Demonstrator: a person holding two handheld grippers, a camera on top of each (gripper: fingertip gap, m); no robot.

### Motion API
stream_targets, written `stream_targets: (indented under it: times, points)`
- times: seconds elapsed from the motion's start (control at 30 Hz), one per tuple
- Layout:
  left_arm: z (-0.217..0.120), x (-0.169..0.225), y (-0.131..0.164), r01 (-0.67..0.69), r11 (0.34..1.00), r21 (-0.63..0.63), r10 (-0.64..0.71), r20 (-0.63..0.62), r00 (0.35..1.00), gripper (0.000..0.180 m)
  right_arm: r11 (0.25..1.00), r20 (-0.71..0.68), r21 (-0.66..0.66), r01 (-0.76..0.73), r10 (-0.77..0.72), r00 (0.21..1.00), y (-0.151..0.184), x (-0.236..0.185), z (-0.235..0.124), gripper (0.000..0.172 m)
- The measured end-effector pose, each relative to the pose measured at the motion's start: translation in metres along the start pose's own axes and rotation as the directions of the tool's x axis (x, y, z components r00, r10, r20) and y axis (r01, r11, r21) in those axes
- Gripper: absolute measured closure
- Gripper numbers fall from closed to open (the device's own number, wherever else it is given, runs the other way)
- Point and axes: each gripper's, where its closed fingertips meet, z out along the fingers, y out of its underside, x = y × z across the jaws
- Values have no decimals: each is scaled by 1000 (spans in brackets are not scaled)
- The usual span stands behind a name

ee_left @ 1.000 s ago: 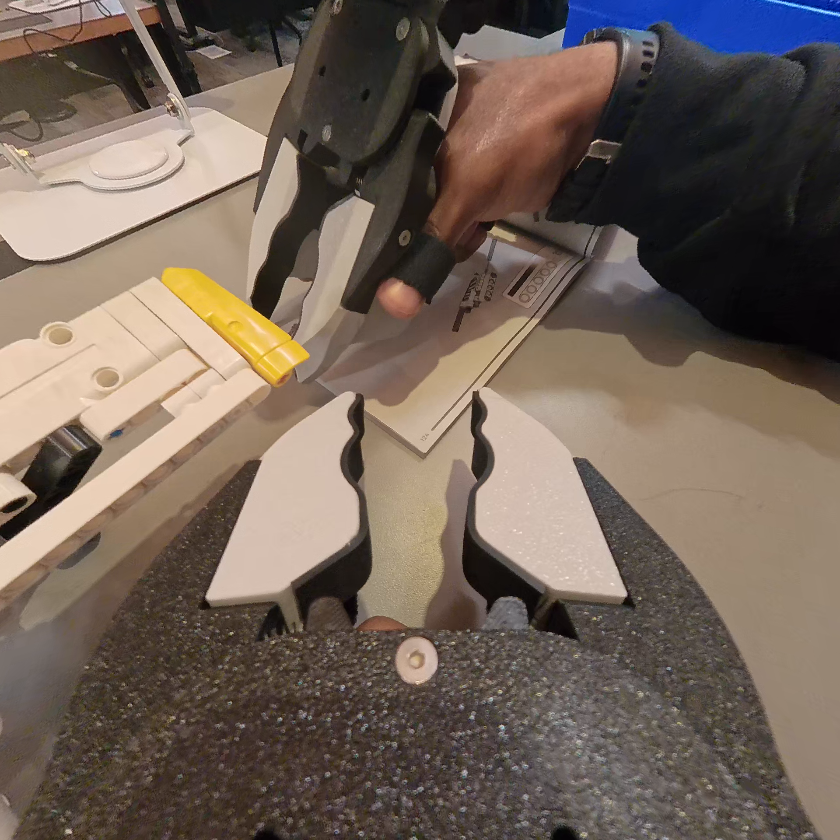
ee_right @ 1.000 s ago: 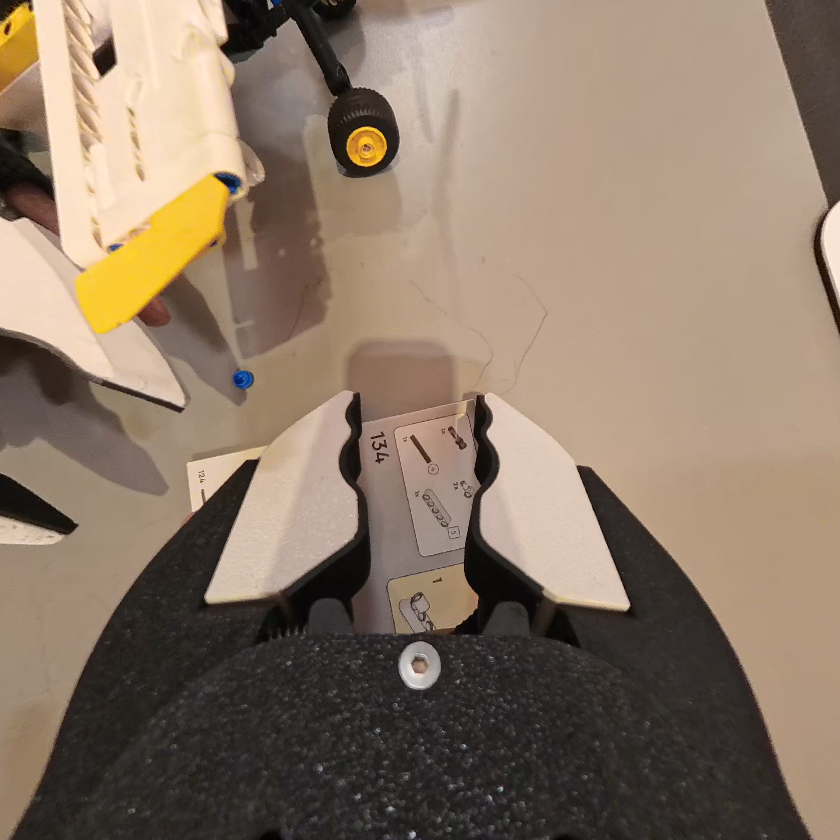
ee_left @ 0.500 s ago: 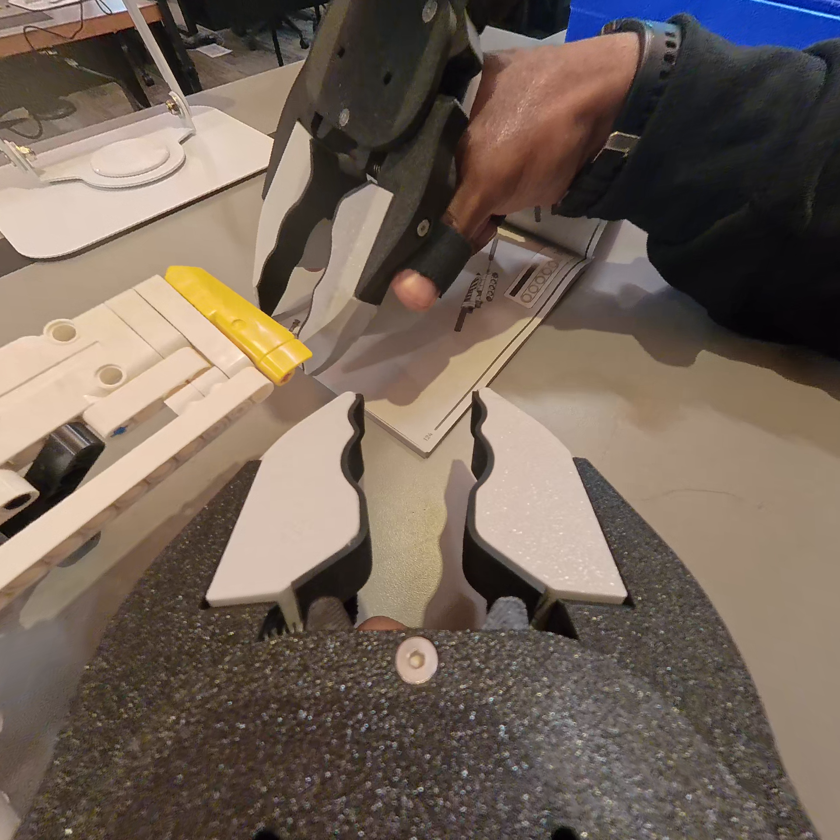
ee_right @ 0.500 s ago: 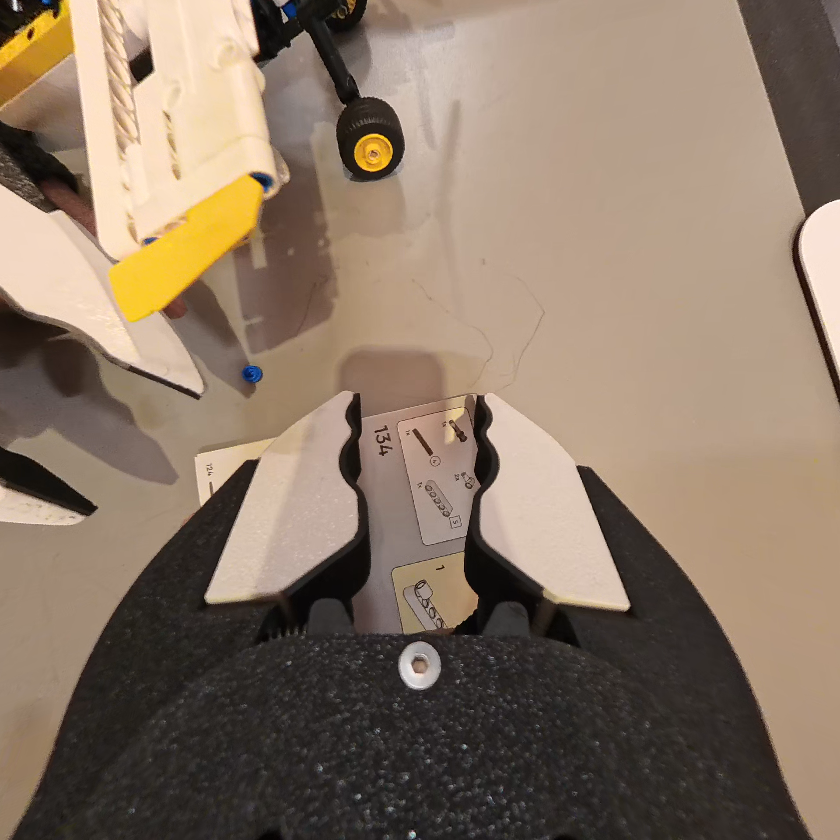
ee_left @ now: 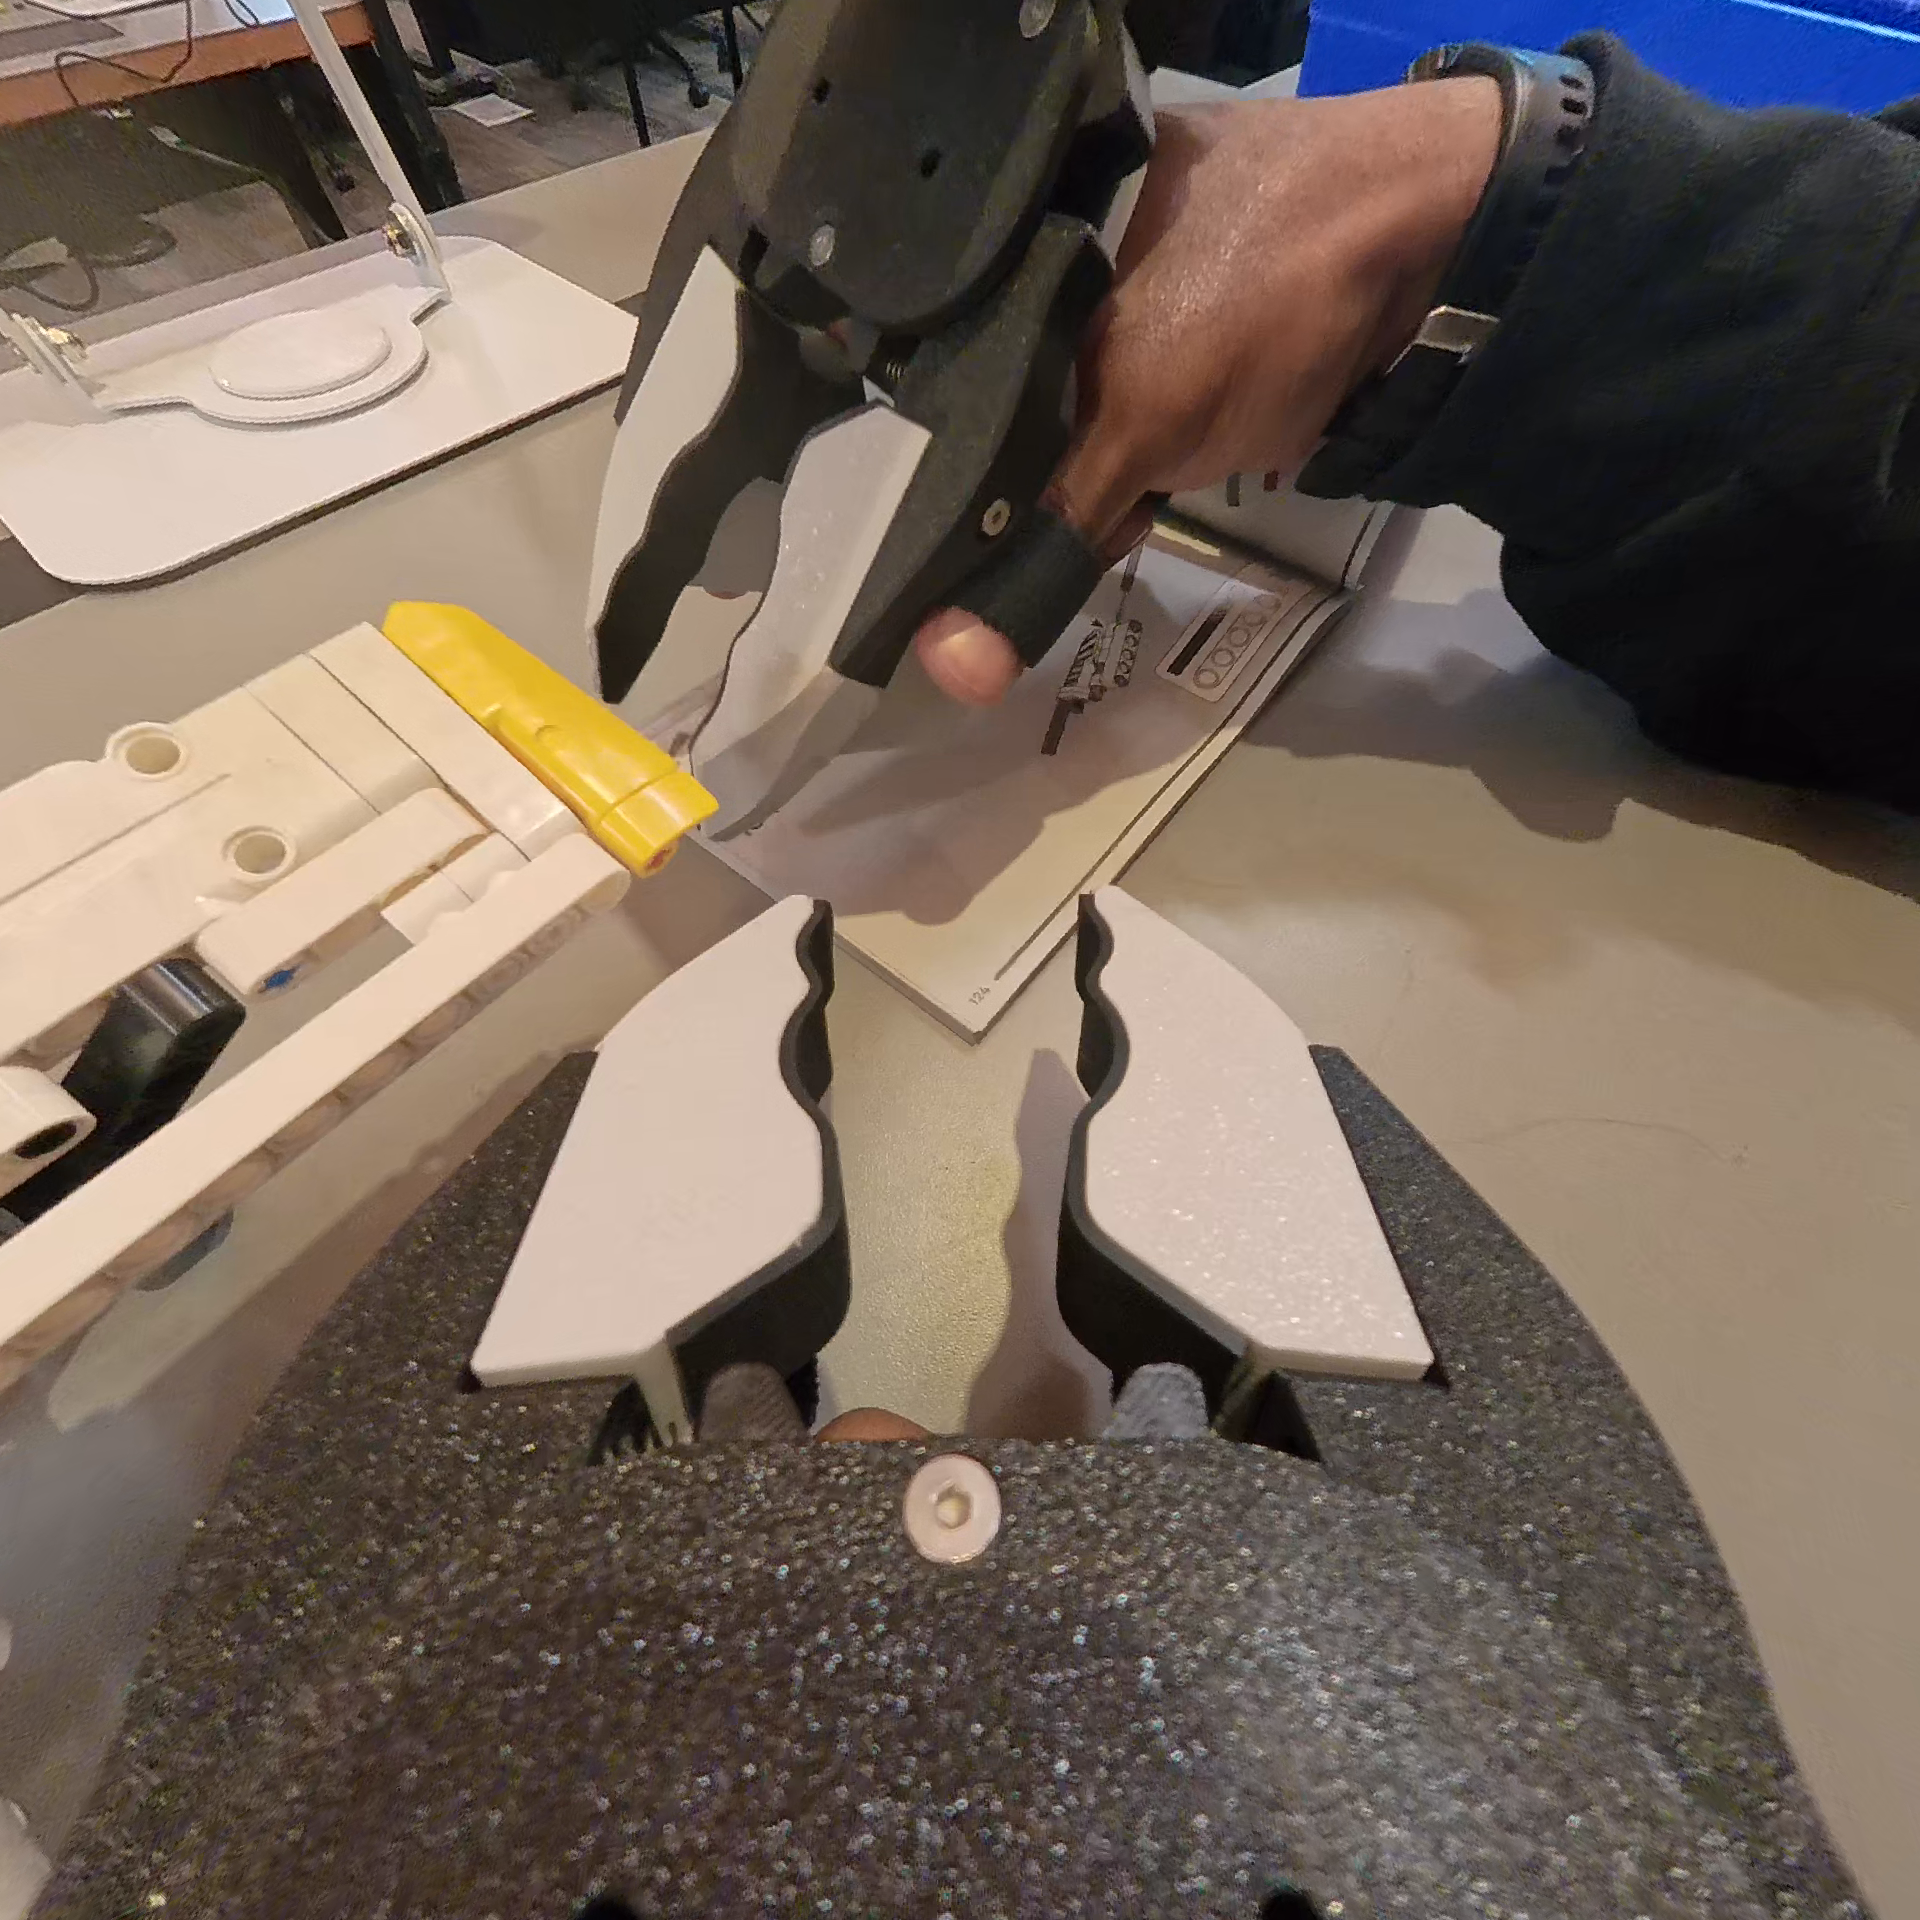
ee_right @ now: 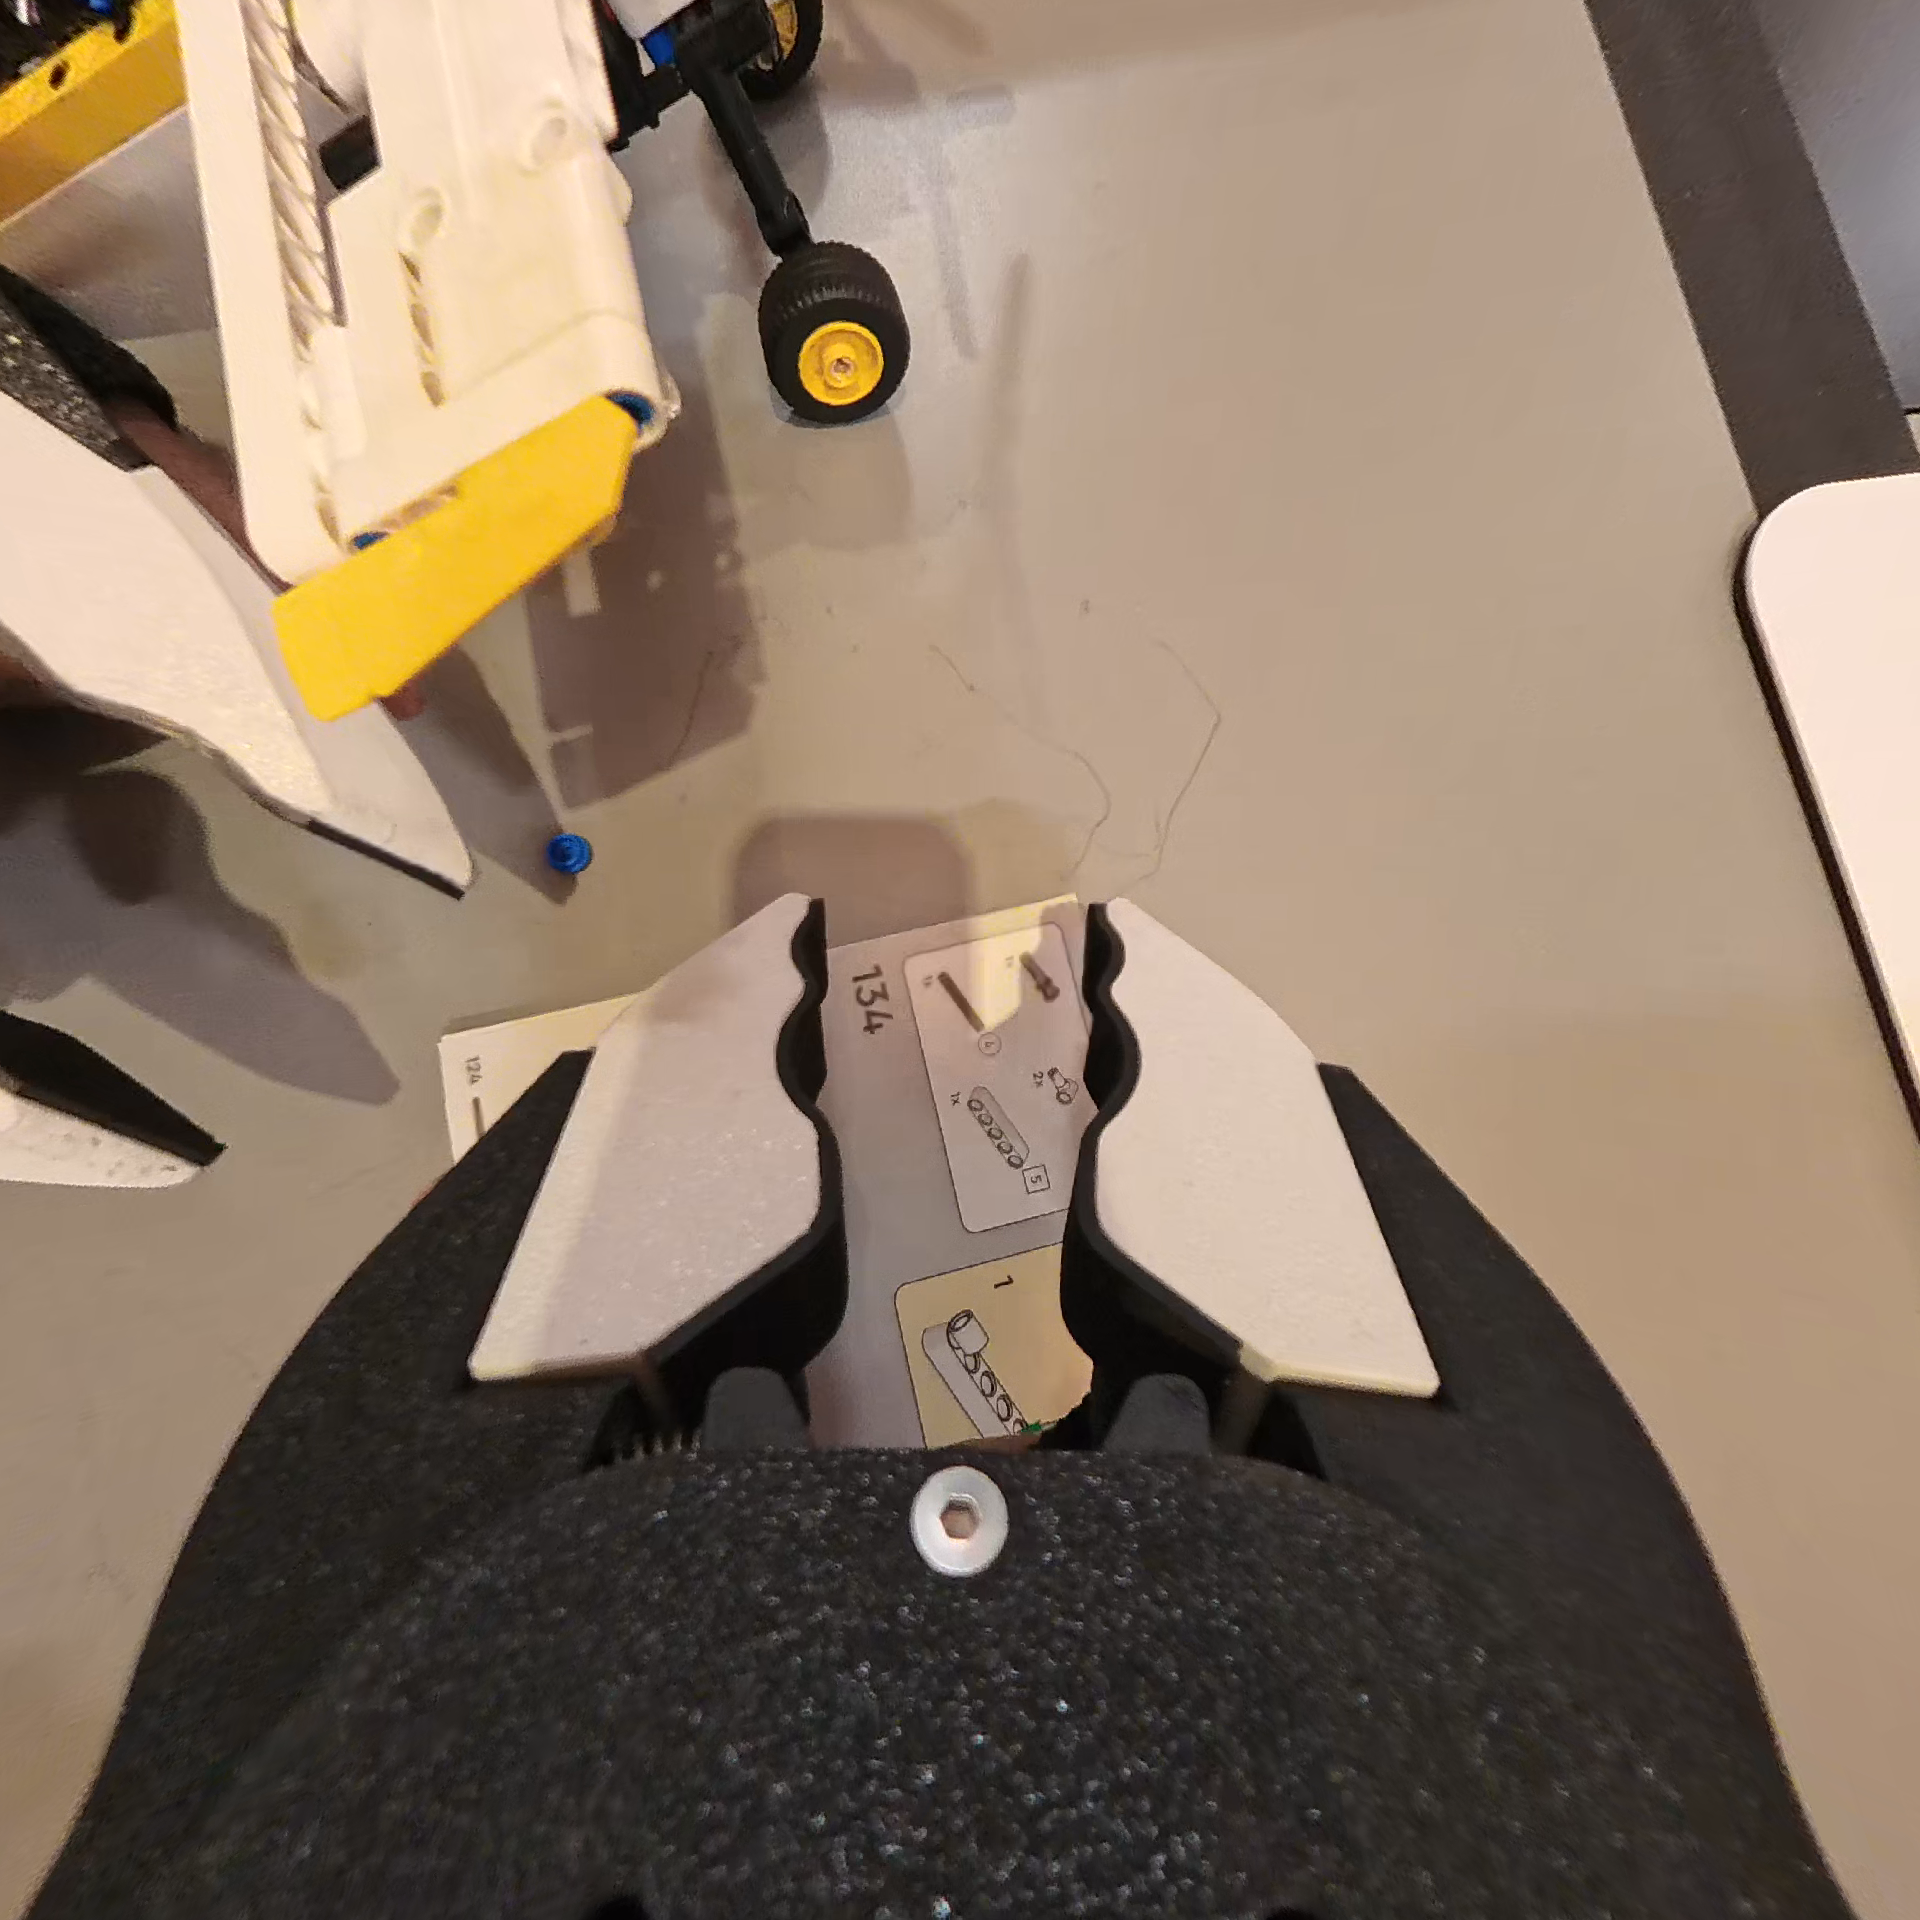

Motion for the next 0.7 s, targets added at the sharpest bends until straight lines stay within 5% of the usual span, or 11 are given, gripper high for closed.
stream_targets:
  times: [0.7]
  points:
    - [1, 0, 1, -3, 1000, -7, 3, 4, 1000, 135, 994, 15, -53, -98, 99, 995, 14, 3, 9, 121]
